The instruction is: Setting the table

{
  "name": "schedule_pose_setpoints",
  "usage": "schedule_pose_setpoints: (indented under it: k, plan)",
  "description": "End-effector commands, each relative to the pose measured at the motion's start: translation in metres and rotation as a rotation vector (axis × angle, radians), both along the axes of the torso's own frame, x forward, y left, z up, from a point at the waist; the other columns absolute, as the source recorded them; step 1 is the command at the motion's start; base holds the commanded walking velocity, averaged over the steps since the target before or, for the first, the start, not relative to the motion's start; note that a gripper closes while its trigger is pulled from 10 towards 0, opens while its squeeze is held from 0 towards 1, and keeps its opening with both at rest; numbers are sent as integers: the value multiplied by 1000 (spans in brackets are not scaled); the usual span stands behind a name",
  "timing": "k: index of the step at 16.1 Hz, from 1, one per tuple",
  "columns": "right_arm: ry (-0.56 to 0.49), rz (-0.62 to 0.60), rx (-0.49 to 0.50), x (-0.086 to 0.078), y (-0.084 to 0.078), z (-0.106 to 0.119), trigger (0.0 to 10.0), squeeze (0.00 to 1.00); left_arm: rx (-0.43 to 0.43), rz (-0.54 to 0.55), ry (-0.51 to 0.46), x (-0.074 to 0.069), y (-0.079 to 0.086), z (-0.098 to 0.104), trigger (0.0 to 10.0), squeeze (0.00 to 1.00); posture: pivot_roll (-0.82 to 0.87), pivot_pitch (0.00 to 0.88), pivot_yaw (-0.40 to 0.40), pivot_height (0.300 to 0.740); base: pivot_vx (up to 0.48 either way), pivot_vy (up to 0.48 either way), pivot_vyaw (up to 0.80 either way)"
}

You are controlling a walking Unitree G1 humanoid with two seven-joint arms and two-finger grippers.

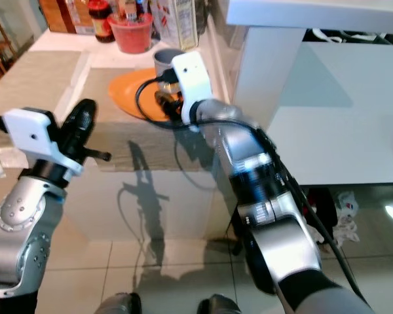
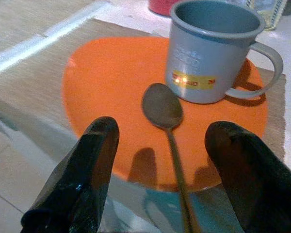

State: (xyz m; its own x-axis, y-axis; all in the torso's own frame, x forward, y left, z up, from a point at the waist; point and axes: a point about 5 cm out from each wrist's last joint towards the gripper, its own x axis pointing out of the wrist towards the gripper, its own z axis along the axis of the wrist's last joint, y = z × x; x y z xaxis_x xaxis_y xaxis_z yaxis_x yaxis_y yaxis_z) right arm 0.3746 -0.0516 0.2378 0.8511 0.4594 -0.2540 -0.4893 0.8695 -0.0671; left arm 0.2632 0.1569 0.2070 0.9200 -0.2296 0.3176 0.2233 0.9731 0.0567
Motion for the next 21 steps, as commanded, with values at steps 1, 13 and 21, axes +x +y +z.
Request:
schedule_pose_setpoints:
  k: [1,13,21]
  plan:
    - [-42,22,70,4,4,13,10000,0,14,-8,8,-3,-2,0,10000,0,-59,89,-25,740,0,0,0]
    - [37,195,59,-1,28,14,10000,0,-22,-17,12,-17,-8,2,10000,0,-47,148,-32,740,120,0,0]
    - [45,128,30,5,18,18,10000,0,2,-27,31,-19,-11,-1,10000,0,-51,154,-25,740,63,0,0]
